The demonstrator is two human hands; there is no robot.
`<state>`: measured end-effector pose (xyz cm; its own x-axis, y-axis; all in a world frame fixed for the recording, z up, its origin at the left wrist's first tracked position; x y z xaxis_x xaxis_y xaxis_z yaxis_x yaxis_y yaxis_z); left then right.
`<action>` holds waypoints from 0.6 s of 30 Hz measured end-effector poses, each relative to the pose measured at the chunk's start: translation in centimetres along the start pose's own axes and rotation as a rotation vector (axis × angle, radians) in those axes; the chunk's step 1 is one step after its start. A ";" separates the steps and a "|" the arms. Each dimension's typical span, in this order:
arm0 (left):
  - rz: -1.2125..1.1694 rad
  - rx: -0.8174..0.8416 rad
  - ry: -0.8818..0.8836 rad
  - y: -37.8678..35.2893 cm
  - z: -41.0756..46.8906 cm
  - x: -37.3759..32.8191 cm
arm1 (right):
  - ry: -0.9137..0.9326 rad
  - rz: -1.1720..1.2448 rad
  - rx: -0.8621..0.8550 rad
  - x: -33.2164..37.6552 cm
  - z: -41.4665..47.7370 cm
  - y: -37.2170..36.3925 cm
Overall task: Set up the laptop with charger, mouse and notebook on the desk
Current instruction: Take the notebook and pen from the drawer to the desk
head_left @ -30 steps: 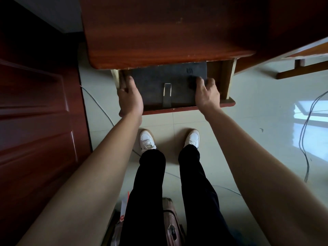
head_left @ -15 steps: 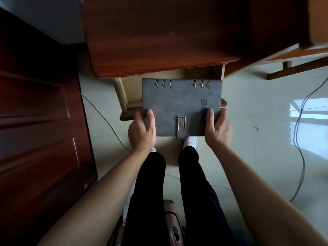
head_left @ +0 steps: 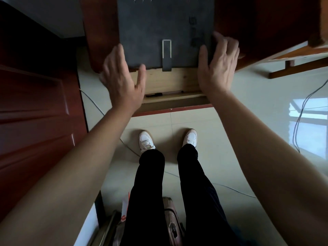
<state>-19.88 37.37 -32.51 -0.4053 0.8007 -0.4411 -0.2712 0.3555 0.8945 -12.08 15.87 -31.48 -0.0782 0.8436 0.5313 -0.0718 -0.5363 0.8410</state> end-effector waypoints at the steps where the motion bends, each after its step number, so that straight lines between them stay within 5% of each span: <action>1: 0.060 0.051 -0.021 -0.1 -0.4 0.5 | 0.000 0.006 -0.033 -0.1 -0.7 0.0; 13: 0.296 0.125 -0.088 -1.1 -1.1 2.0 | -0.158 0.363 -0.282 -0.9 -4.7 -4.8; 18: 0.321 0.119 -0.105 -1.1 -0.9 1.9 | -0.139 0.399 -0.203 -0.7 -8.2 -6.8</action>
<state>-21.12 38.09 -34.45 -0.3598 0.9237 -0.1315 -0.0381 0.1263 0.9913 -19.66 18.67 -38.44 -0.0067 0.5591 0.8291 -0.2574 -0.8021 0.5388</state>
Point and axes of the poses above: each hand's wrist, its own z-axis towards the middle knuckle, its own y-axis out of the back of the hand, x = y × z, the point moved 1 cm from there along z, towards the middle knuckle, and after that the axes turned 6 degrees about y, right-handed, at the moved point
